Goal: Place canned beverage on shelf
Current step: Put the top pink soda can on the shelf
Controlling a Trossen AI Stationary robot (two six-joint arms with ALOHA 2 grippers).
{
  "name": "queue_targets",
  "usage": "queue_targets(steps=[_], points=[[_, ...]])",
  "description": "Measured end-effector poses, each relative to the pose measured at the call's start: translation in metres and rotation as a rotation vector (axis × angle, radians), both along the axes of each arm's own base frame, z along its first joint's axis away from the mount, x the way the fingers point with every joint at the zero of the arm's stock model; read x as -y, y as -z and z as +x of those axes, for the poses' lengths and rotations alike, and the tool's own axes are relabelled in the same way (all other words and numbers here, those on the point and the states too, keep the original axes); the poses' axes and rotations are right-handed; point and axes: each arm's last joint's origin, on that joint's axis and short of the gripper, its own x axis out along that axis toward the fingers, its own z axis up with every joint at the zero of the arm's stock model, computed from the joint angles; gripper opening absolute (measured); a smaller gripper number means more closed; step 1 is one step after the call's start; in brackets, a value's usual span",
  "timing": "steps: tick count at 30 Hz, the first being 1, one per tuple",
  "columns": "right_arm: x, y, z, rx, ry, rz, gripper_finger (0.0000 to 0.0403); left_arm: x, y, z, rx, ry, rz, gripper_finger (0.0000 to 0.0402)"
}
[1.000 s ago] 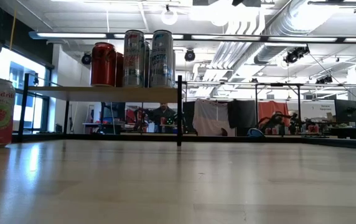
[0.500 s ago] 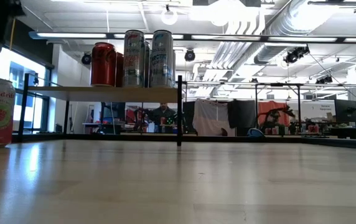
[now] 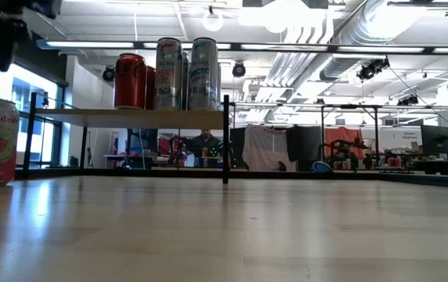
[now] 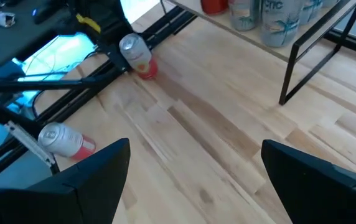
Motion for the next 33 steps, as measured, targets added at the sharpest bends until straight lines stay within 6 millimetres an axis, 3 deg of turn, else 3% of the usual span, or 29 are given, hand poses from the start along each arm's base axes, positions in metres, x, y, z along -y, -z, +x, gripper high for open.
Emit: queue_targets(steps=[7, 16, 23, 33], points=[[0.011, 0.000, 0.006, -0.013, 0.010, 0.036, 0.0348, -0.006, 0.028, -0.001, -0.112, -0.047, 0.029, 0.0342], [0.012, -0.001, 0.008, 0.000, 0.003, 0.059, 0.0348, -0.006, 0.051, 0.004, -0.100, -0.060, 0.025, 0.0342], [0.011, -0.001, 0.008, 0.005, 0.004, 0.061, 0.0348, -0.006, 0.056, 0.016, -0.092, -0.113, 0.041, 0.0342], [0.008, -0.001, 0.008, 0.021, 0.010, 0.086, 0.0348, -0.010, 0.071, 0.035, -0.240, -0.253, -0.049, 0.0342]])
